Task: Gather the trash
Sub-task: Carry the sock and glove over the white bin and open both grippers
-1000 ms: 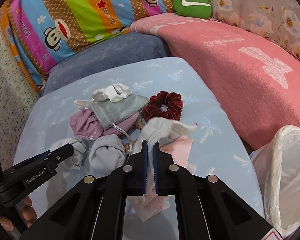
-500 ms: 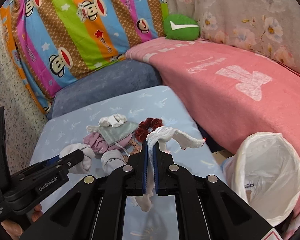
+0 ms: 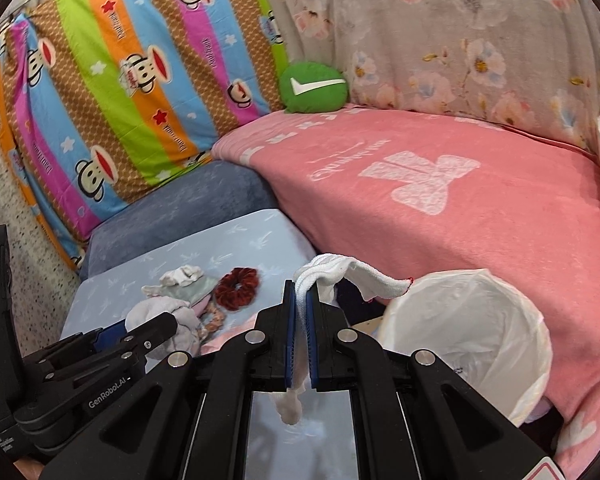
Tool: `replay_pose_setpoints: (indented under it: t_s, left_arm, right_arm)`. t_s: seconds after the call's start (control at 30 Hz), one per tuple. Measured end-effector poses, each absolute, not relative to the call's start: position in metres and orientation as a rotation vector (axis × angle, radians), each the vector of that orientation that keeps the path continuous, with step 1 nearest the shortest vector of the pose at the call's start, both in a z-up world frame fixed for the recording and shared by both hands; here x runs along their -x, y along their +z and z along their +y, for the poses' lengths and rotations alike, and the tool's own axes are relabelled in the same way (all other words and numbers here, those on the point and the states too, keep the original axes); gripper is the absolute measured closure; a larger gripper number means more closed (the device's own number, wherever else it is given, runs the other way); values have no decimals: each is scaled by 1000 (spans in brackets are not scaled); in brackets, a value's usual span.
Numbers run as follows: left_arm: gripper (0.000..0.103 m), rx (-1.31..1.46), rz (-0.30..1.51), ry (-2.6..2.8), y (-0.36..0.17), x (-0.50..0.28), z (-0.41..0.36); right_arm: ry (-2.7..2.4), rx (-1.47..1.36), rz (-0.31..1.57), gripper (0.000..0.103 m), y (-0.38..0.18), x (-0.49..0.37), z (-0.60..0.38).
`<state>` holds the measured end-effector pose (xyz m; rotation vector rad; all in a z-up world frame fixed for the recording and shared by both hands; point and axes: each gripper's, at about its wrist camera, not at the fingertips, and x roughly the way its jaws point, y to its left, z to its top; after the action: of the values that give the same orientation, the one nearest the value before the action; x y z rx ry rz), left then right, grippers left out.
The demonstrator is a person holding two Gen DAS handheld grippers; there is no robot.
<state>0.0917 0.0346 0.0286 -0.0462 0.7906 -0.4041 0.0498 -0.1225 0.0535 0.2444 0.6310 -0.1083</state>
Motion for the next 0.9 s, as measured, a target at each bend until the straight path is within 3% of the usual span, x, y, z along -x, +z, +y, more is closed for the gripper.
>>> replay_pose_setpoints:
  t_s: [0.9]
  left_arm:
    - [68,-115,791,-698,31,-62,-112]
  right_arm:
    - [-338,-382,596,97,34,10,-266]
